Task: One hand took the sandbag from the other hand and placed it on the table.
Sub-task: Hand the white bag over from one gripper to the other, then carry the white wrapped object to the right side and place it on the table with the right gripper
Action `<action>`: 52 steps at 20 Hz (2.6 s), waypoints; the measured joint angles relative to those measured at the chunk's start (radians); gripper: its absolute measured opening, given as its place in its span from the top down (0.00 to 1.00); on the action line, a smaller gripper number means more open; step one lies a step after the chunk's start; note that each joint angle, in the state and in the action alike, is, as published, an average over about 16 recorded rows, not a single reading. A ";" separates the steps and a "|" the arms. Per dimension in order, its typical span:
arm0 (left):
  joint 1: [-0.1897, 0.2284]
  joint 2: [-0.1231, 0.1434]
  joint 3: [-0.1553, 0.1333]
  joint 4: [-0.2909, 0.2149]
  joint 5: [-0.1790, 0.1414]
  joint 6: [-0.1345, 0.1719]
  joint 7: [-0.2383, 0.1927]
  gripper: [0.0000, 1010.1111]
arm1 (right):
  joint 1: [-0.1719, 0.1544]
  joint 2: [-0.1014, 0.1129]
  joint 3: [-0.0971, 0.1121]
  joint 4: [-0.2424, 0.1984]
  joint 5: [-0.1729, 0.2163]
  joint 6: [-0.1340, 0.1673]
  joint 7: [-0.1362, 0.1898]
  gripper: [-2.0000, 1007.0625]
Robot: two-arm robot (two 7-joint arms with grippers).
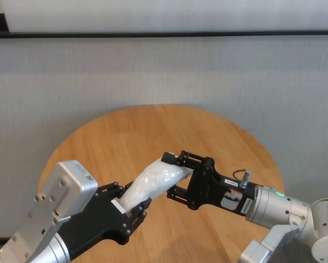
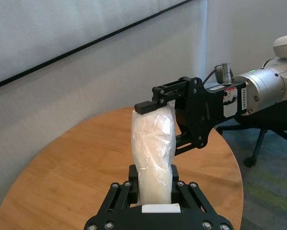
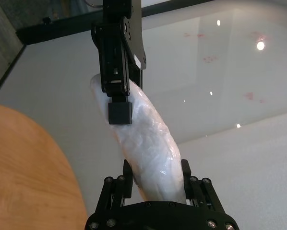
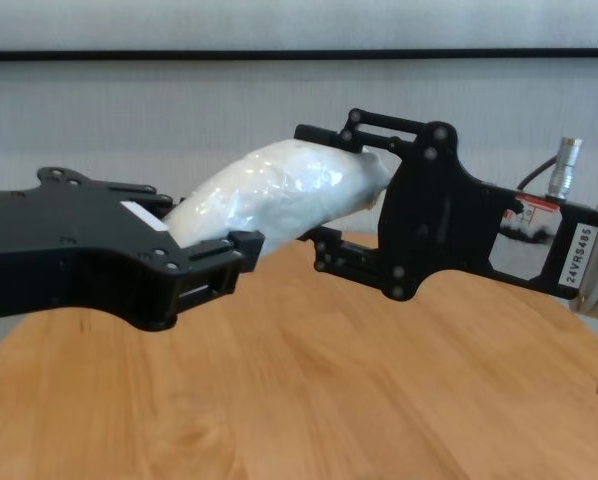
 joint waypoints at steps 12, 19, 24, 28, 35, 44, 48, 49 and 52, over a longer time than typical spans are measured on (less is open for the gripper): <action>0.000 0.000 0.000 0.000 0.000 0.000 0.000 0.28 | 0.000 0.000 0.000 0.000 0.000 0.000 0.000 0.46; 0.000 0.000 0.000 0.000 0.000 0.000 0.000 0.10 | 0.000 0.000 0.000 0.000 0.000 0.000 0.000 0.46; 0.000 0.000 0.000 0.000 0.000 0.000 0.000 0.03 | 0.000 0.000 0.000 0.000 0.000 0.000 0.000 0.46; 0.000 0.000 0.000 0.000 0.000 -0.002 -0.006 0.01 | 0.000 0.000 0.000 0.000 0.000 0.000 0.000 0.46; 0.020 0.003 -0.020 -0.011 -0.007 -0.017 -0.013 0.01 | 0.000 0.000 0.000 0.000 0.000 0.000 0.000 0.46; 0.122 0.013 -0.108 -0.064 -0.025 -0.064 -0.003 0.01 | 0.000 0.000 0.000 0.000 0.000 0.000 0.000 0.46; 0.164 0.016 -0.143 -0.086 -0.030 -0.080 0.006 0.01 | 0.000 0.000 0.000 0.000 0.000 0.000 0.000 0.46; 0.170 0.017 -0.148 -0.090 -0.031 -0.083 0.007 0.01 | 0.000 0.000 0.000 0.000 0.000 0.000 0.000 0.46; 0.181 0.018 -0.157 -0.095 -0.032 -0.087 0.008 0.01 | 0.000 0.000 0.000 0.000 0.000 0.000 0.000 0.46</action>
